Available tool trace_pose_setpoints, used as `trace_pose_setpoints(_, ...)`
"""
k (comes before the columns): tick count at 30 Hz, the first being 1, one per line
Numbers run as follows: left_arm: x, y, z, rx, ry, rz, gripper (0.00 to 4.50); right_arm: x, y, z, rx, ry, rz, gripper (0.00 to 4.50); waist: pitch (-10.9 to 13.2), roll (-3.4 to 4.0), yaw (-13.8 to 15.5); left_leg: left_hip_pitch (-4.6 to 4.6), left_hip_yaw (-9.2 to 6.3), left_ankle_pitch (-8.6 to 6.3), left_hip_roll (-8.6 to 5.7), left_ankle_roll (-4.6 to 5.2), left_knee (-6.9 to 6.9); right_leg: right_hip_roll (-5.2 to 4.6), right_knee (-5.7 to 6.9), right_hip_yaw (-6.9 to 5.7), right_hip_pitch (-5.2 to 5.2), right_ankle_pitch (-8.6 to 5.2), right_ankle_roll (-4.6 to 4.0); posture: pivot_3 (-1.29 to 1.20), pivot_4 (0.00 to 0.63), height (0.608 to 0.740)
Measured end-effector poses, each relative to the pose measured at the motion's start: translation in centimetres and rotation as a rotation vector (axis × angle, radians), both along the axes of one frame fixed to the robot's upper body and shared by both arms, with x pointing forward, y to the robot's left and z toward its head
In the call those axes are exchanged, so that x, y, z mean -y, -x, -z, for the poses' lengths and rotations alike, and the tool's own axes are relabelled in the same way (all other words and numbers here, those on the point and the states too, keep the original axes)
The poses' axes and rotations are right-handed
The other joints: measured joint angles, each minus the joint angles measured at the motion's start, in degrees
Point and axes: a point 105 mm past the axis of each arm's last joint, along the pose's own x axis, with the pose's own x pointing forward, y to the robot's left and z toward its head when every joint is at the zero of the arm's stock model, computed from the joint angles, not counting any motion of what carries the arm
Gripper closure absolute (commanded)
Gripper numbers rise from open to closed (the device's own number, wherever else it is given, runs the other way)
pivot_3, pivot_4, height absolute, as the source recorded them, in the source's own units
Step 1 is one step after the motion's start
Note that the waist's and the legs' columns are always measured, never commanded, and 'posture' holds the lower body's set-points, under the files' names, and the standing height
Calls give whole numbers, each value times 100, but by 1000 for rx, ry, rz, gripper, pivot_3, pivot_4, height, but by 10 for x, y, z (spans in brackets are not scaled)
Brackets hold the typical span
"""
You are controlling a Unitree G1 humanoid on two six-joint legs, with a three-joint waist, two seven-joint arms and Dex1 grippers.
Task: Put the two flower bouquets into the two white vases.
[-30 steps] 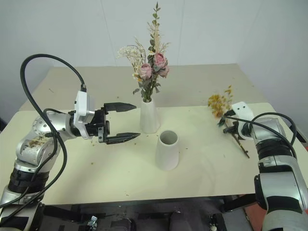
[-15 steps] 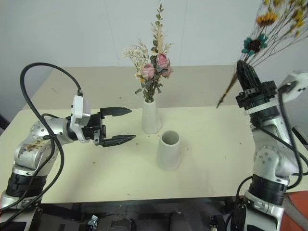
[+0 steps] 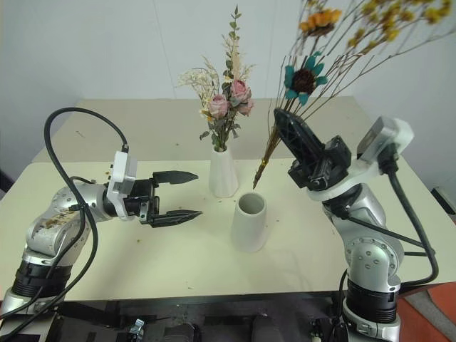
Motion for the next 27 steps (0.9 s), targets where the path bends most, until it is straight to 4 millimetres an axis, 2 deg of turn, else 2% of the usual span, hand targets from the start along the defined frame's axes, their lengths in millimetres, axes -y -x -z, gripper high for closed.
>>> trace_pose_setpoints(9,1,2,1,4,0,-11,0,-5,-13,27,-37,94,-10,4471,0,0,10,1,0,0,0,0,0,2,2,1,-1,0,1,0,150,740)
trace_pose_setpoints(14,1,2,2,-8,-1,-20,0,-6,-15,38,-51,105,4,4471,0,0,19,0,0,0,0,0,0,1,1,0,-2,-1,1,0,150,740)
trace_pose_setpoints(18,1,2,2,-5,-3,-20,0,-16,-15,54,-44,132,26,4471,0,0,16,1,0,0,0,0,0,2,3,1,-3,-1,2,0,150,740)
trace_pose_setpoints(22,1,2,2,-4,-4,-23,0,-19,-15,59,-20,142,37,4471,0,0,21,1,1,0,0,0,0,1,2,0,-2,-1,2,0,150,740)
trace_pose_setpoints(25,1,2,2,-4,-4,-23,0,-18,-16,62,-24,147,35,3737,0,0,25,1,1,0,0,0,0,1,2,0,-2,-1,2,0,150,740)
trace_pose_setpoints(27,1,2,2,-3,-5,-24,0,-18,-15,63,-24,144,13,3029,0,0,24,2,1,0,0,0,0,1,2,0,-2,-1,2,0,150,740)
